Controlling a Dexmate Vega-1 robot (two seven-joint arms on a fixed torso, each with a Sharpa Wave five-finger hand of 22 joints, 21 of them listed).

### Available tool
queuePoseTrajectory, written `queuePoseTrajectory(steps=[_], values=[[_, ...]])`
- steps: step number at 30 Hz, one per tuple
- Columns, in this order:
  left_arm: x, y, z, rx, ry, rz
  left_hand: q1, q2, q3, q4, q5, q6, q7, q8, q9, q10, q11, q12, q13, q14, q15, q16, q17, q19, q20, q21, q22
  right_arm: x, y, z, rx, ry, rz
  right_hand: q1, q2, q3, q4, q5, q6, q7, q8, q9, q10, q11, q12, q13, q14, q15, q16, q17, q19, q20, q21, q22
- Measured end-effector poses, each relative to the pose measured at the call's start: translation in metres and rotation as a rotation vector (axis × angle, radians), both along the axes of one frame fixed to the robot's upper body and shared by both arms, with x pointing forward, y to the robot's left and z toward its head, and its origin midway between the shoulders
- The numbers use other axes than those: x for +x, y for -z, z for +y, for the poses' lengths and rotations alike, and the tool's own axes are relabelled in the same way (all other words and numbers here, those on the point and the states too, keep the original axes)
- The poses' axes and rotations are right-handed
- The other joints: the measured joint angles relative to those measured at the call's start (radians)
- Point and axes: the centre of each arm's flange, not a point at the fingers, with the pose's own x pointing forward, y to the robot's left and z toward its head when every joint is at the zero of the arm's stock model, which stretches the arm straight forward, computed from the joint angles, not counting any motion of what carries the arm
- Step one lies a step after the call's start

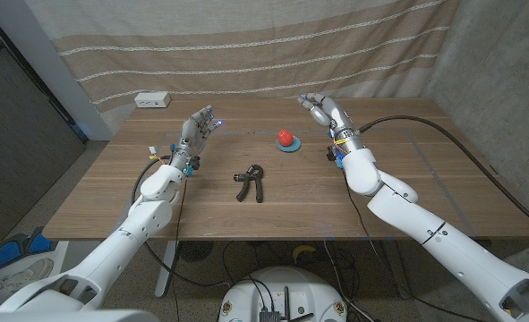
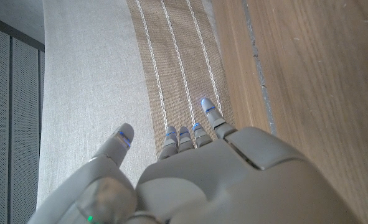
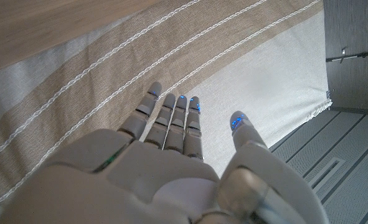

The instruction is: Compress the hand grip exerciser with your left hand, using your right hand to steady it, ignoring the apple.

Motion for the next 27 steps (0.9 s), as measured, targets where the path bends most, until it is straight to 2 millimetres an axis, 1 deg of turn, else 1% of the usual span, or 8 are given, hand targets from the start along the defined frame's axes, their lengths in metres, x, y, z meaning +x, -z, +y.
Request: queuePoseTrajectory(steps=[2,5,12,15,18,20,23,27], values=[[0.0,0.0,0.0,-0.001,0.002,-0.001,0.0,0.0,0.0,0.0,0.0,0.004,-0.004,0.0,0.0,0.0,0.0,0.0,0.0,0.0,0.0,0.0,0.0,0.0,0.0,0.0,0.0,0.001,0.0,0.003,-0.005,-0.001,0.0,0.0,0.0,0.0,0.0,0.0,0.004,-0.004,0.0,0.0,0.0,0.0,0.0,0.0,0.002,-0.002,0.004,0.0,0.0,0.0,0.0,0.0],[0.001,-0.001,0.001,-0.002,0.001,0.0,0.0,0.0,0.0,0.0,0.0,0.005,-0.005,0.0,0.0,0.0,0.0,0.0,0.0,0.0,0.0,0.0,0.0,0.0,0.0,-0.003,0.0,0.002,0.0,0.006,-0.016,0.003,0.002,0.017,-0.017,0.0,0.0,0.0,0.005,-0.005,0.0,0.0,0.0,0.0,0.0,0.0,0.002,-0.002,0.004,0.005,0.007,-0.007,0.0,0.0],[0.002,-0.001,0.001,-0.001,0.006,-0.003,0.0,0.0,0.004,-0.004,0.001,0.005,-0.005,0.0,0.0,0.002,0.002,0.0,0.0,0.0,0.0,0.0,0.0,0.0,0.0,-0.004,0.0,0.003,0.001,0.014,-0.036,0.006,0.002,0.017,-0.017,0.004,-0.004,0.004,0.009,-0.009,0.0,0.0,0.003,-0.011,0.0,0.0,0.002,-0.002,0.004,0.005,0.007,-0.007,0.0,0.0],[0.003,-0.001,0.002,-0.002,0.006,-0.004,0.0,0.0,0.001,-0.007,0.001,0.005,-0.005,0.0,0.0,0.004,0.004,0.0,0.0,0.0,0.0,0.0,0.0,0.0,0.0,-0.004,0.0,0.003,0.001,0.016,-0.042,0.009,0.0,0.026,-0.008,0.007,-0.007,0.004,0.013,-0.013,0.0,0.0,0.003,-0.011,0.0,0.0,0.002,-0.002,0.004,0.005,0.011,-0.011,0.0,0.0],[0.003,-0.001,0.002,-0.003,0.006,-0.005,-0.005,-0.006,0.0,-0.008,0.001,0.005,-0.005,0.0,0.0,0.004,0.004,0.0,0.0,0.0,0.0,0.0,0.0,0.0,0.0,-0.008,0.0,0.003,0.003,0.02,-0.049,0.01,-0.001,0.033,-0.001,0.012,-0.012,0.004,0.018,-0.018,0.0,0.005,0.006,-0.022,0.0,0.002,0.006,0.003,0.011,0.004,0.014,-0.015,0.0,0.0],[0.003,-0.001,0.003,-0.003,0.006,-0.006,-0.005,-0.005,0.0,-0.008,0.001,0.005,-0.005,0.0,0.0,0.004,0.004,0.0,0.0,0.0,0.0,0.0,0.0,0.0,0.0,-0.008,0.0,0.003,0.003,0.022,-0.053,0.017,-0.006,0.043,-0.011,0.015,-0.015,0.008,0.015,-0.024,0.0,0.005,0.005,-0.024,0.0,0.004,0.011,0.0,0.011,0.007,0.018,-0.018,0.0,0.0],[0.002,-0.002,0.003,-0.005,0.008,-0.008,-0.005,-0.005,0.0,-0.008,0.001,0.005,-0.005,0.0,0.0,0.004,0.004,0.0,0.0,0.0,0.0,0.0,0.0,0.005,0.005,-0.008,0.0,0.002,0.004,0.024,-0.055,0.018,-0.008,0.054,-0.007,0.016,-0.025,0.008,0.017,-0.033,0.0,0.005,0.009,-0.027,0.0,0.004,0.014,-0.003,0.011,0.009,0.022,-0.022,0.0,0.0],[0.002,-0.002,0.003,-0.007,0.008,-0.01,-0.005,-0.005,0.0,-0.008,0.001,0.005,-0.005,0.0,0.0,0.004,0.004,0.0,0.0,0.0,0.0,0.0,0.0,0.005,0.005,-0.008,0.0,0.002,0.005,0.027,-0.061,0.027,-0.011,0.062,-0.014,0.016,-0.025,0.008,0.023,-0.038,0.0,0.005,0.009,-0.027,0.0,0.004,0.014,-0.003,0.011,0.009,0.025,-0.025,0.0,0.0]])
